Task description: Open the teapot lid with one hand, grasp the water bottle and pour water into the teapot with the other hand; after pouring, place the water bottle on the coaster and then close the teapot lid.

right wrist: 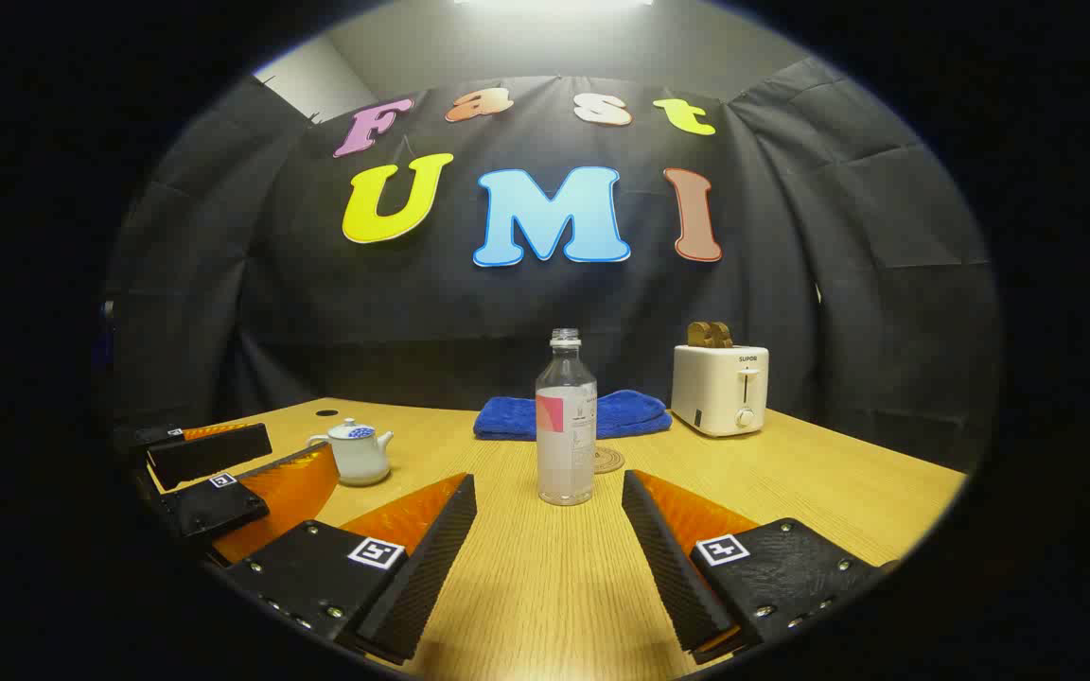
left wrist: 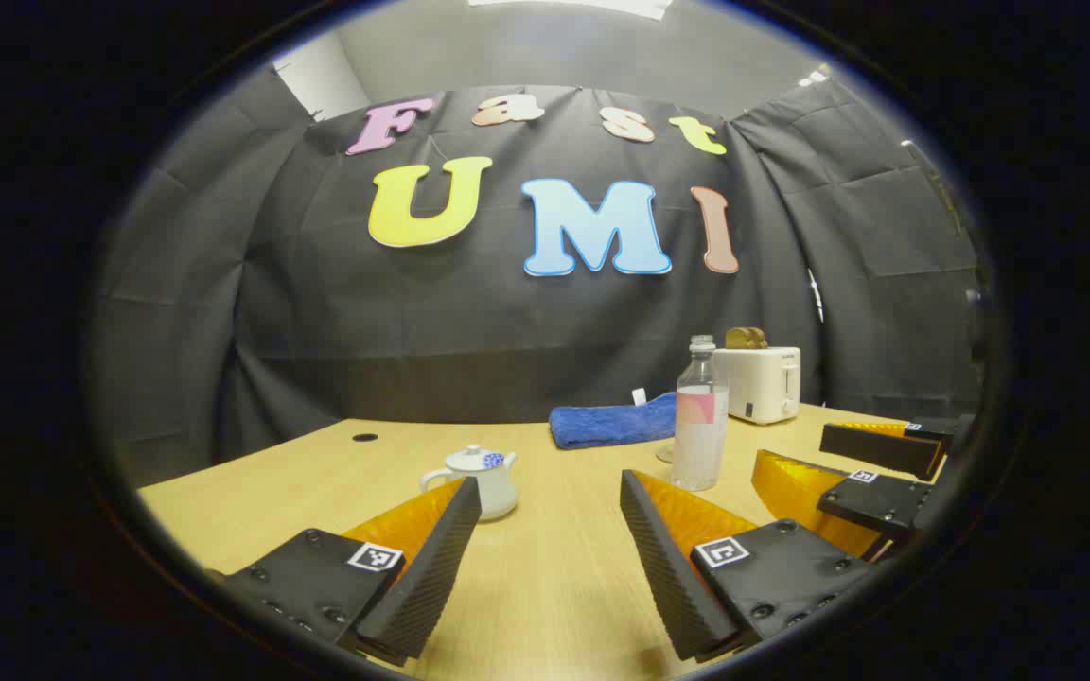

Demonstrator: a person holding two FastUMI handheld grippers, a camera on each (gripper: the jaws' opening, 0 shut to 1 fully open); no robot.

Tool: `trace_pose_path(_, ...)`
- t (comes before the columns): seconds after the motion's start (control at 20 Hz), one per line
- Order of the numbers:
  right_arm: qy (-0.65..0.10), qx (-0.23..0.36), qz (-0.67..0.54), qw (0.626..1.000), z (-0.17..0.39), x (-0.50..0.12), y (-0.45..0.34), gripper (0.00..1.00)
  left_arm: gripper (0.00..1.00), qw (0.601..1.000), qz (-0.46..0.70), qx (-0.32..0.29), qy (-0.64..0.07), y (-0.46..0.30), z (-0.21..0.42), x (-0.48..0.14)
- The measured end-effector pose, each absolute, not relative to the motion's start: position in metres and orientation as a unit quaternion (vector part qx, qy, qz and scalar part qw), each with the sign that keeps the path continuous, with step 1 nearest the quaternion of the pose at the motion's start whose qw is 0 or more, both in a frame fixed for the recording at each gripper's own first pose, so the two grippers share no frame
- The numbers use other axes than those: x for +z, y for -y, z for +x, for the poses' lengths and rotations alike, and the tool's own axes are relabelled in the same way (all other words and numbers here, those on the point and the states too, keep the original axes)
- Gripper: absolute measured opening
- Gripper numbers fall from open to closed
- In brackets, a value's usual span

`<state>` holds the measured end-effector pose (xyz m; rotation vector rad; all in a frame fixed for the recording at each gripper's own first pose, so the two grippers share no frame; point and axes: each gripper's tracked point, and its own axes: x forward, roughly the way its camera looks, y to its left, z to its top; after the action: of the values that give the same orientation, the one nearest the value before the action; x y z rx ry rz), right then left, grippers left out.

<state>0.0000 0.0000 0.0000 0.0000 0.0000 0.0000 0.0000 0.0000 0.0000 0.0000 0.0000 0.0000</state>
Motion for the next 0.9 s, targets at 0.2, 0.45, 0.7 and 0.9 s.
trace_pose_path(0.2,0.000,0.000,0.000,1.000,0.000,0.000,0.000,0.96,0.99,1.000,0.000,0.000,0.000,0.000,0.000,0.000)
trace_pose_path(0.45,-0.002,-0.016,0.001,1.000,0.000,0.000,0.006,0.96,0.99,1.000,0.001,0.000,-0.001,0.000,0.000,0.001)
trace_pose_path(0.7,-0.002,-0.044,0.002,0.999,0.001,0.000,0.013,0.96,0.99,1.000,0.001,0.000,0.000,0.001,0.000,0.001)
trace_pose_path(0.9,-0.001,-0.039,0.001,0.999,0.001,0.000,0.011,0.96,0.99,1.000,0.000,-0.003,0.001,0.001,0.000,0.001)
